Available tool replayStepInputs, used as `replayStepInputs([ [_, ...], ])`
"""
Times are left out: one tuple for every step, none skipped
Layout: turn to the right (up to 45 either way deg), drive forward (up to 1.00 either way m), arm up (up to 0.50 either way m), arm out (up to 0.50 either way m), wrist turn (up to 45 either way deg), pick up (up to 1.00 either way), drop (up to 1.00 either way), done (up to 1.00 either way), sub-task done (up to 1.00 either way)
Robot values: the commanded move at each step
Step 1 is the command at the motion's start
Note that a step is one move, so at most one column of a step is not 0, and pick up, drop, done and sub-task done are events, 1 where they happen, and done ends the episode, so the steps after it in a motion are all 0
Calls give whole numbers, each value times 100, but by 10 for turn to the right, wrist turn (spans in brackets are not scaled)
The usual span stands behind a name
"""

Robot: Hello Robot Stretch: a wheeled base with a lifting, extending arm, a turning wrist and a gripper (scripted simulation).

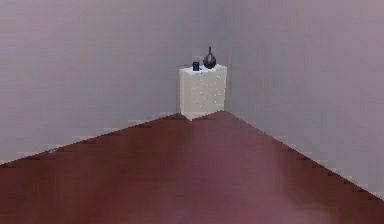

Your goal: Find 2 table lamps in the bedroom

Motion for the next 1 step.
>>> replayStepInputs([
  [450,0,0,0,0,0,0,0,0],
])
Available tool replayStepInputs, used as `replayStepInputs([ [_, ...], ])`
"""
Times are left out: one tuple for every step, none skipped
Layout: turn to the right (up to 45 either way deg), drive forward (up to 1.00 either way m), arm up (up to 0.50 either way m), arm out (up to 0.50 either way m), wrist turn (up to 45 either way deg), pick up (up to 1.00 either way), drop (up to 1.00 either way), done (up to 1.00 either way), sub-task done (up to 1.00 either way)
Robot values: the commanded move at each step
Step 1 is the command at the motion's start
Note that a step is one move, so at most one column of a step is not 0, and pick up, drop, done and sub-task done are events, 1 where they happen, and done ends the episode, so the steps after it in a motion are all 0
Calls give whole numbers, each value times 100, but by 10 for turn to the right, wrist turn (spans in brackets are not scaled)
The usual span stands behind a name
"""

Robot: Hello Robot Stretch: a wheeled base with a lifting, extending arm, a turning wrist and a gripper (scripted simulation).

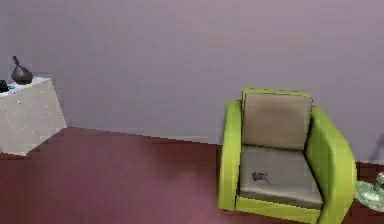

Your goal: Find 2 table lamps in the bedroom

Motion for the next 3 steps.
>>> replayStepInputs([
  [450,0,0,0,0,0,0,0,0],
  [60,0,0,0,0,0,0,0,0],
  [0,25,0,0,0,0,0,0,0],
])
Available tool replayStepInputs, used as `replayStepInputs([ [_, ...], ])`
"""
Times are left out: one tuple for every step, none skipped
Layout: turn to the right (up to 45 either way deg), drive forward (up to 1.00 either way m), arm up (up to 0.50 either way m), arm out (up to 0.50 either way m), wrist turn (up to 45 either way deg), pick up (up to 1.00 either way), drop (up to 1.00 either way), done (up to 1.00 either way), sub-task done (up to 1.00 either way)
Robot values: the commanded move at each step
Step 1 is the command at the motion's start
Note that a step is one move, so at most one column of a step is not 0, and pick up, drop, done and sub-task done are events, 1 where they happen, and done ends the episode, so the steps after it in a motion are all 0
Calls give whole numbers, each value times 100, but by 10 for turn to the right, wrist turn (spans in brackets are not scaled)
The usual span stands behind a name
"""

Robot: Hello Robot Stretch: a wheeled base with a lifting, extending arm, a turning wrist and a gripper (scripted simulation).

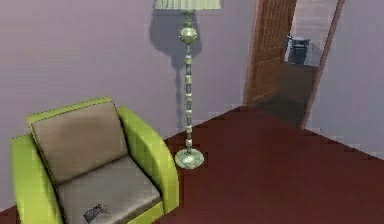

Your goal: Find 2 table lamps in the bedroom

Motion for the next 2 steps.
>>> replayStepInputs([
  [330,0,0,0,0,0,0,0,0],
  [30,0,0,0,0,0,0,0,0],
])
